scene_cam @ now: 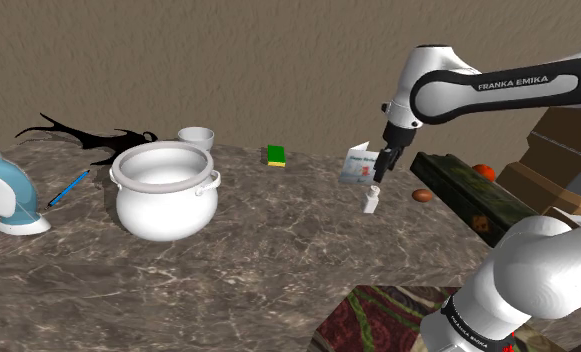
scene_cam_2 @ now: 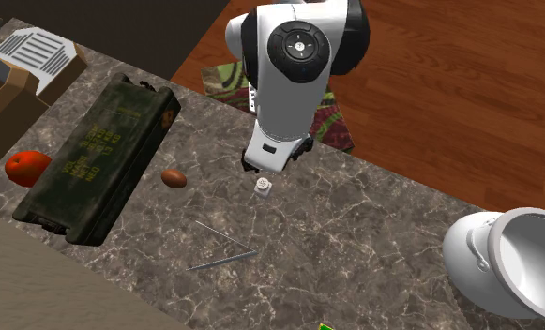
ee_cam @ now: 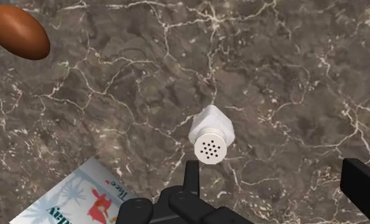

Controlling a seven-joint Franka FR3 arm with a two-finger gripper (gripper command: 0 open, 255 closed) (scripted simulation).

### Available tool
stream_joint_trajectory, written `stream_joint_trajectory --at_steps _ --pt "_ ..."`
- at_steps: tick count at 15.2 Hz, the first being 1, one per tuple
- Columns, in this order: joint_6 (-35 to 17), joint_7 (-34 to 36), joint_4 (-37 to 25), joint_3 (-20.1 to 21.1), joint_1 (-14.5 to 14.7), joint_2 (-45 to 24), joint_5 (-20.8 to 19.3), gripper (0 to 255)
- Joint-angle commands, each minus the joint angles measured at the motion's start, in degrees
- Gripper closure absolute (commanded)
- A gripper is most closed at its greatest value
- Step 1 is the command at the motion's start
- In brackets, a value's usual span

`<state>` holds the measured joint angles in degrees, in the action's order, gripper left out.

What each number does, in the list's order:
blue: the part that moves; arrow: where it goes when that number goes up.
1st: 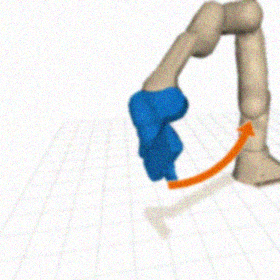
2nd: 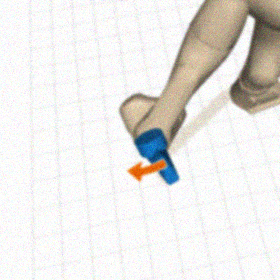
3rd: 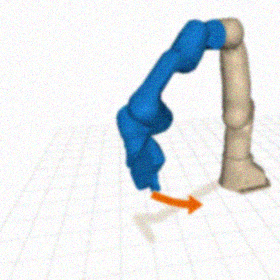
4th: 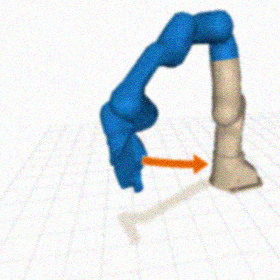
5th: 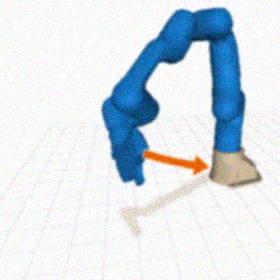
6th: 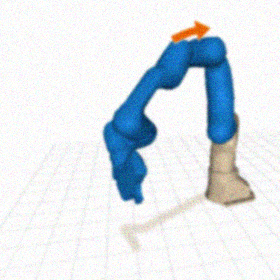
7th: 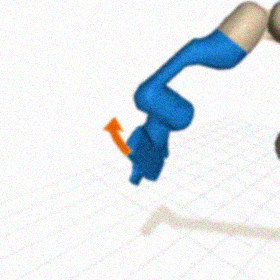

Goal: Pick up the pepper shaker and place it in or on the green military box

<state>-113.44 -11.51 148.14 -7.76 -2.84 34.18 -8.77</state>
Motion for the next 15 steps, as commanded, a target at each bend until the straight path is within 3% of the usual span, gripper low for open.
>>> stream_joint_trajectory --at_steps 1,4,11,15 --pt "-4.0 -2.0 1.0 -2.3 -0.7 -2.8 -0.3 0" --pt "-8.8 -4.9 1.3 -5.3 -1.3 -7.3 -0.1 0" --pt "-15.3 -5.0 4.5 -6.1 -1.4 -10.6 -0.4 0" --pt "-15.8 -5.0 4.8 -6.1 -1.4 -10.9 -0.4 0"
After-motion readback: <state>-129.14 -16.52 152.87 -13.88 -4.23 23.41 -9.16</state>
